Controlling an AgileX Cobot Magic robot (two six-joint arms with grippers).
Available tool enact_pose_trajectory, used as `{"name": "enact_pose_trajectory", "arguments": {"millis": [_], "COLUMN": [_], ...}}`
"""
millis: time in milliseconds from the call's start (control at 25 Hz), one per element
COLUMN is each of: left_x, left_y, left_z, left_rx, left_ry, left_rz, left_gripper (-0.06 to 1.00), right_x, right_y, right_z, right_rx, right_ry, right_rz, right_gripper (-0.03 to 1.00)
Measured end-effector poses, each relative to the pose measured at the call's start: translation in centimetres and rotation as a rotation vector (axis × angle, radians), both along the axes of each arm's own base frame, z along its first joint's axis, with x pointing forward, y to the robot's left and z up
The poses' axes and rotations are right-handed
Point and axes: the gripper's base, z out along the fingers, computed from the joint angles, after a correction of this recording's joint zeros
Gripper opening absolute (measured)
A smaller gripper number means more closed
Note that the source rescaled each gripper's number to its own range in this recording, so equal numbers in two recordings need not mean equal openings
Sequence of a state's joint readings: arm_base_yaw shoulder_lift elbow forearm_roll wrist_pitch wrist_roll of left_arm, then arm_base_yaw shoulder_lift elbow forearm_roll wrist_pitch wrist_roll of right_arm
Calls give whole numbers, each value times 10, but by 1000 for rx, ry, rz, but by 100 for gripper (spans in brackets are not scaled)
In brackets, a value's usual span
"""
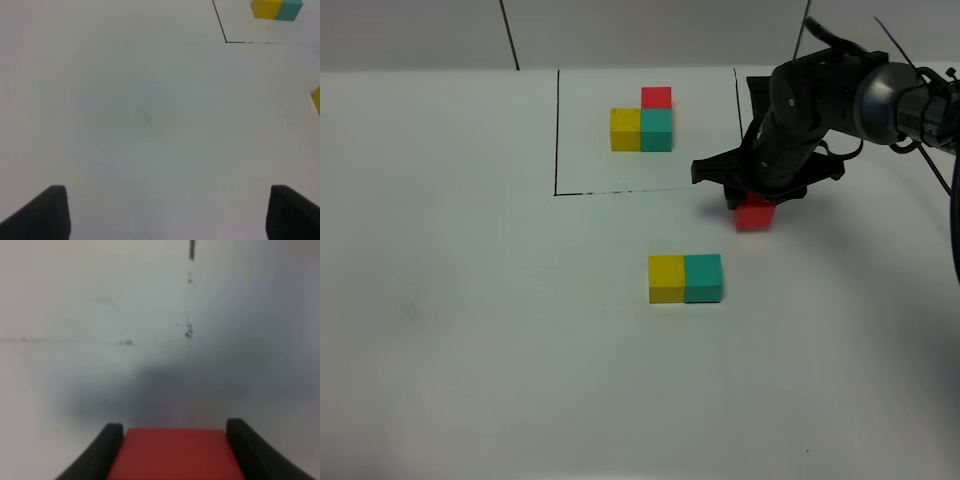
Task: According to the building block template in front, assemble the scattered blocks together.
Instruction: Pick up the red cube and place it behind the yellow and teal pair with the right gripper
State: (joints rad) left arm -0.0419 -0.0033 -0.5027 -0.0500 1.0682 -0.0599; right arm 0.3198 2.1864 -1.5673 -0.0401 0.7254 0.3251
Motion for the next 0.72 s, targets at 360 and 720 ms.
{"name": "enact_pose_trajectory", "arguments": {"millis": [360, 720], "left_x": [0, 0], "left_y": [0, 0], "left_z": [0, 0], "left_rx": [0, 0], "left_ry": [0, 0], "left_rz": [0, 0], "left_gripper": [88, 88], "right_x": [-14, -23], "right_y": [38, 57], "right_z": [2, -3], "right_rx": [54, 43], "right_ry": [18, 37], "right_rz": [-32, 14], "right_gripper": [2, 2]}}
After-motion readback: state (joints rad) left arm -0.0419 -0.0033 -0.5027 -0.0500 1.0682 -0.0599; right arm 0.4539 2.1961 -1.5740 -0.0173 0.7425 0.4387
